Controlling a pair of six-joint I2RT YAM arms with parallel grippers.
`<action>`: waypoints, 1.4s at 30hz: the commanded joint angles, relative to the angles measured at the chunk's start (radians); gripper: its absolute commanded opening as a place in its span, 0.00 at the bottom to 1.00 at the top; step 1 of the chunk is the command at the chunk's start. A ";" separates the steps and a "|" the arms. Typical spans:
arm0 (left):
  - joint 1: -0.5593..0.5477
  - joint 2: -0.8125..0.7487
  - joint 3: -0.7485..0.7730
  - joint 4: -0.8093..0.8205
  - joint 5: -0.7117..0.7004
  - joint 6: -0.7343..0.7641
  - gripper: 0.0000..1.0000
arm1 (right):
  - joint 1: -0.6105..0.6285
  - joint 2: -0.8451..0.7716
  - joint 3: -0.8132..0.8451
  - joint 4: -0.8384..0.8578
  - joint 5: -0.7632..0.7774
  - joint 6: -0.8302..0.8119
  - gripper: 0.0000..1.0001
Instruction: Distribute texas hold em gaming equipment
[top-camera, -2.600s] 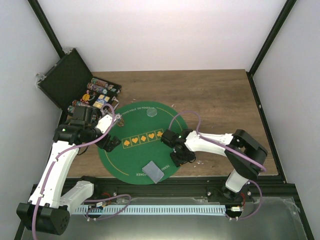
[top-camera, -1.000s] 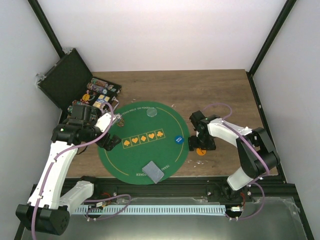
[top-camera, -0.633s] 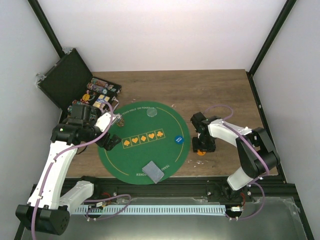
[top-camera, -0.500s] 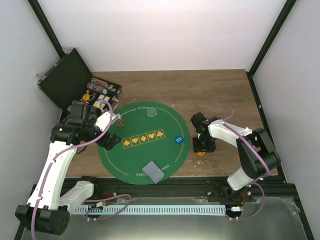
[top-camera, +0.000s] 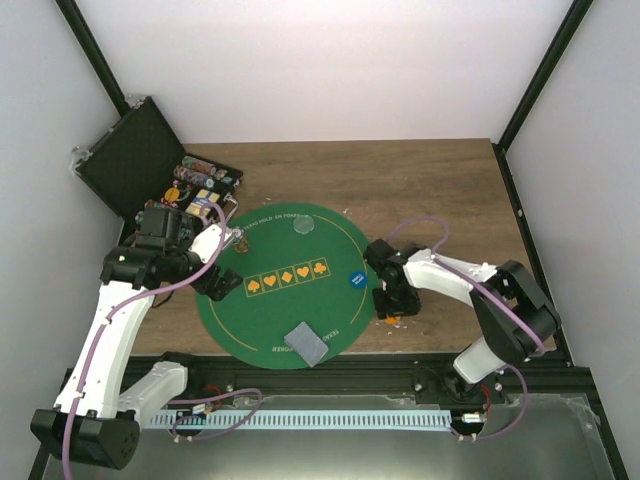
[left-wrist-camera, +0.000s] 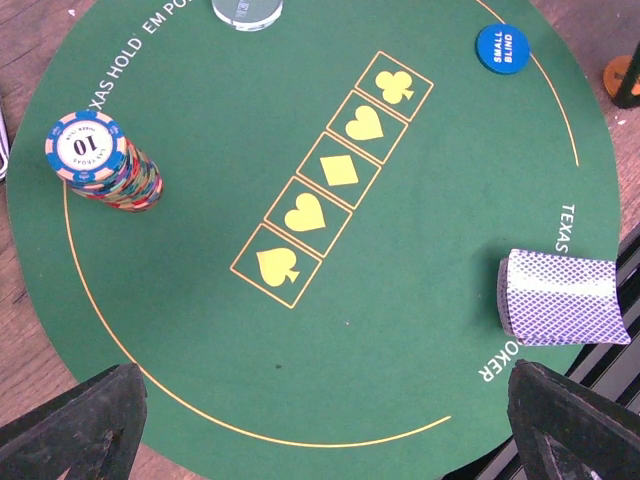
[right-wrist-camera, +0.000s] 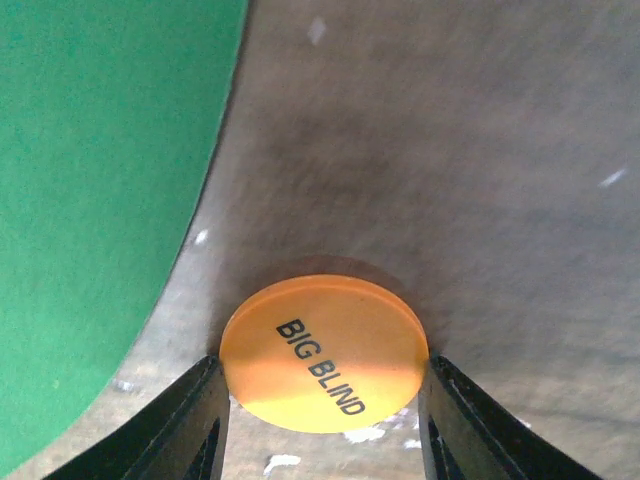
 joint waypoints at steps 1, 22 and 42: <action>0.004 0.007 0.032 -0.019 0.013 0.021 0.99 | 0.094 -0.010 -0.074 -0.073 -0.099 0.089 0.39; 0.005 0.007 0.047 -0.025 0.033 0.021 1.00 | 0.369 0.030 -0.052 -0.051 -0.106 0.219 0.46; 0.004 -0.009 0.048 -0.044 0.041 0.032 0.99 | 0.412 0.080 -0.035 -0.036 -0.024 0.228 0.52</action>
